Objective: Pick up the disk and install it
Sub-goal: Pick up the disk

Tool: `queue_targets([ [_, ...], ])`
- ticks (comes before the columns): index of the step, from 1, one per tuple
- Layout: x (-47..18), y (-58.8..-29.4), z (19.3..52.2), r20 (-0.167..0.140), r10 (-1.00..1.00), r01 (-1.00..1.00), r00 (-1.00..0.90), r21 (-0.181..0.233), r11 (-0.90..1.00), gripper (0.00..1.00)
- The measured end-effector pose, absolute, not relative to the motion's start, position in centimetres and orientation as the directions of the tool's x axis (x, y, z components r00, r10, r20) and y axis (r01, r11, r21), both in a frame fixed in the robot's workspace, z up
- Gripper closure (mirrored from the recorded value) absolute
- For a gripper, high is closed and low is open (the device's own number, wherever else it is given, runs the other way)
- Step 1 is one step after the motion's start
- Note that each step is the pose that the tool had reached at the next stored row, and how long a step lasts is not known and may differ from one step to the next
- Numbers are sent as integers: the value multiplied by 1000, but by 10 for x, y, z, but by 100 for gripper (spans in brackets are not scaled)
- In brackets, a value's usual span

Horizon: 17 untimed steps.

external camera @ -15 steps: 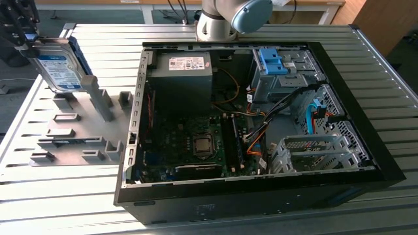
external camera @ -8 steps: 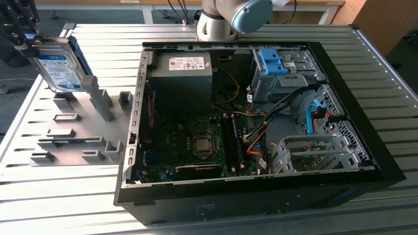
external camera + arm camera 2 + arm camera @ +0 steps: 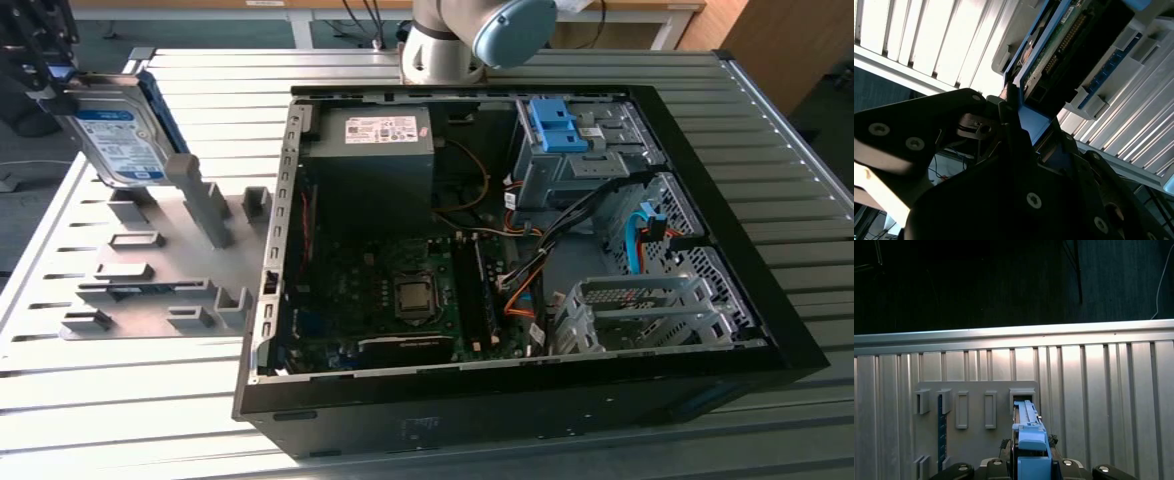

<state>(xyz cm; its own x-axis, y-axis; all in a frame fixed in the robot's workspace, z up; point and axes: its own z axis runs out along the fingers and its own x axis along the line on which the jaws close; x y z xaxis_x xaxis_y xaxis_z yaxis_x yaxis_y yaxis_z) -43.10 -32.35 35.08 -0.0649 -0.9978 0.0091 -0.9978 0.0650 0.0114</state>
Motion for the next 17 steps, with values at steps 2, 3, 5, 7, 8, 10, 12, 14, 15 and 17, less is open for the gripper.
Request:
queue_targets([
  [2, -431, -323, 351, 9, -998, -998, -65, 11, 65, 64],
  [3, -431, -323, 352, 9, -998, -998, -65, 11, 65, 64],
  [5, -431, -323, 352, 9, -998, -998, -65, 11, 65, 64],
  [7, -431, -323, 352, 9, -998, -998, -65, 11, 65, 64],
  [8, -431, -323, 352, 9, -998, -998, -65, 11, 65, 64],
  [10, -431, -323, 352, 9, -998, -998, -65, 11, 65, 64],
  [12, -431, -323, 352, 9, -998, -998, -65, 11, 65, 64],
  [14, -431, -323, 353, 9, -998, -998, -65, 11, 65, 64],
  [15, -431, -323, 353, 9, -998, -998, -65, 11, 65, 64],
  [17, -431, -323, 353, 9, -998, -998, -65, 11, 65, 64],
])
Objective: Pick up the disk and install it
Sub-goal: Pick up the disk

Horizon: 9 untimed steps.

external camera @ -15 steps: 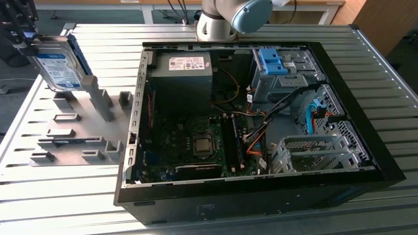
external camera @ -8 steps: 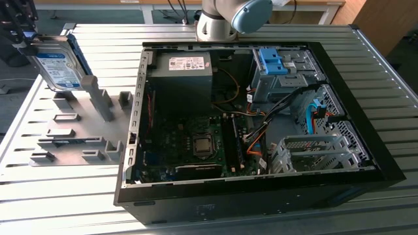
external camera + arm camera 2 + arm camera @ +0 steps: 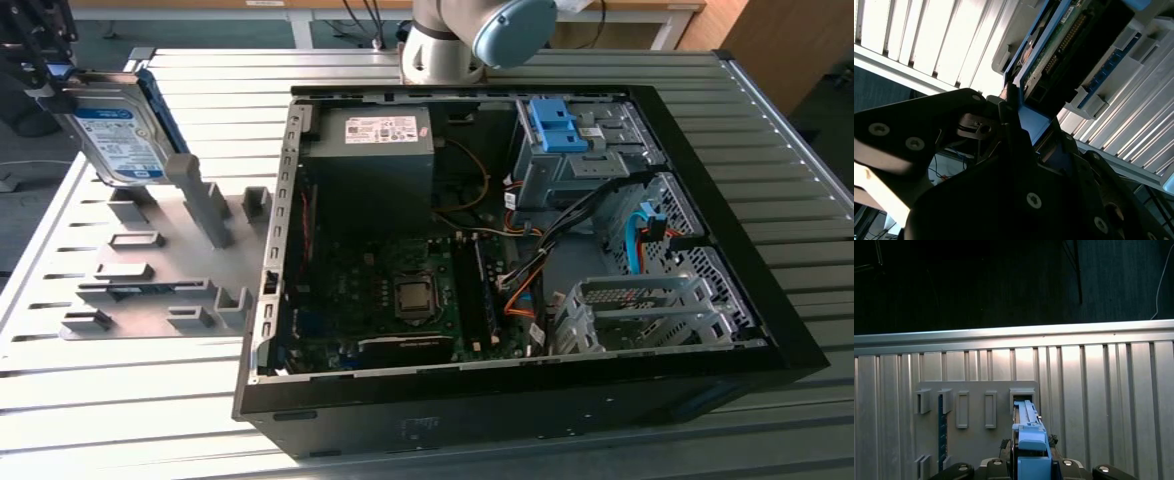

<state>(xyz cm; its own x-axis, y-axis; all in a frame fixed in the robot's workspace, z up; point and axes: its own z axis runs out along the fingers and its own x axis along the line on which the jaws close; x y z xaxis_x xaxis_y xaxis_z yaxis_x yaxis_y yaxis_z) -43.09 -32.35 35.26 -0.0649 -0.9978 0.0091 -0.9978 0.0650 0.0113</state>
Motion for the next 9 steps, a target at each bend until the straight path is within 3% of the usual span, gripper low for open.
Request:
queue_targets([
  [9, -431, -323, 355, 10, -998, -998, -65, 11, 65, 64],
])
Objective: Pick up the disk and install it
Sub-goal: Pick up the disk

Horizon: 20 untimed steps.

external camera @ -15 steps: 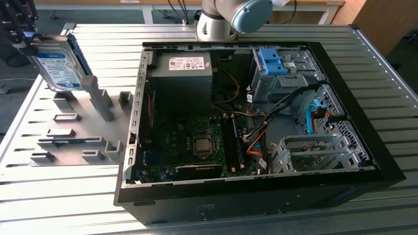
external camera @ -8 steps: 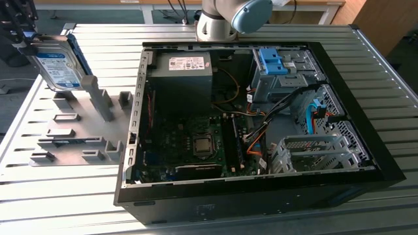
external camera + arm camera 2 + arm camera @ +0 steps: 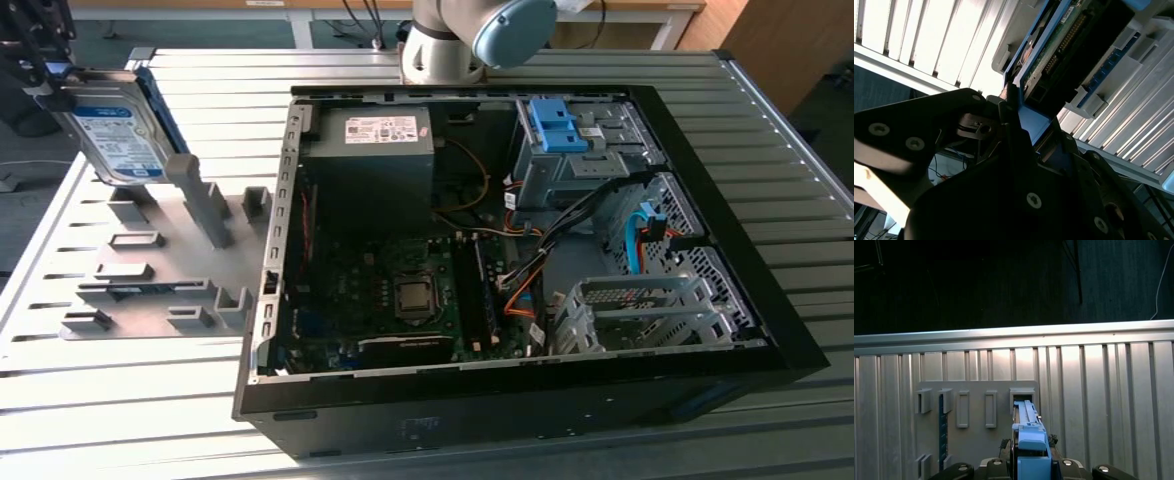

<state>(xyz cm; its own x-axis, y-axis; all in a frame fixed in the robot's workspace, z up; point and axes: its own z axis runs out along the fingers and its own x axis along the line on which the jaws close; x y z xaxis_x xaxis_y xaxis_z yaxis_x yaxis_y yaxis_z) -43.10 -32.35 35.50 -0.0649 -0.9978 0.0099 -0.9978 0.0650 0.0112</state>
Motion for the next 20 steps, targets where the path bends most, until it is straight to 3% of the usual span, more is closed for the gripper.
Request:
queue_targets([
  [20, -431, -323, 361, 10, -998, -998, -65, 11, 65, 64],
])
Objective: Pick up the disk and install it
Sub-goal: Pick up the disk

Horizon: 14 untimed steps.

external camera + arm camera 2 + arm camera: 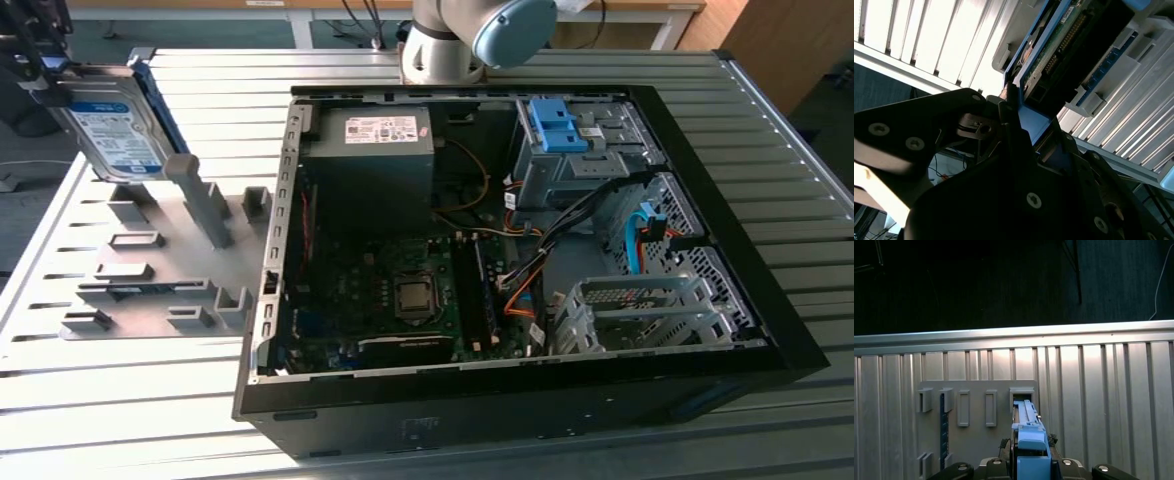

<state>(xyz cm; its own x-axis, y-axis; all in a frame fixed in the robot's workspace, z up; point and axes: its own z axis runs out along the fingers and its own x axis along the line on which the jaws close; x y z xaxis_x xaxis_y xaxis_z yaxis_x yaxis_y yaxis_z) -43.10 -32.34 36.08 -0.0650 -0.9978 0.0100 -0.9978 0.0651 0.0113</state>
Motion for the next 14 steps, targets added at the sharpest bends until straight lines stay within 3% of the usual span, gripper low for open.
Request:
queue_targets([
  [14, -431, -323, 365, 10, -998, -998, -65, 11, 65, 64],
])
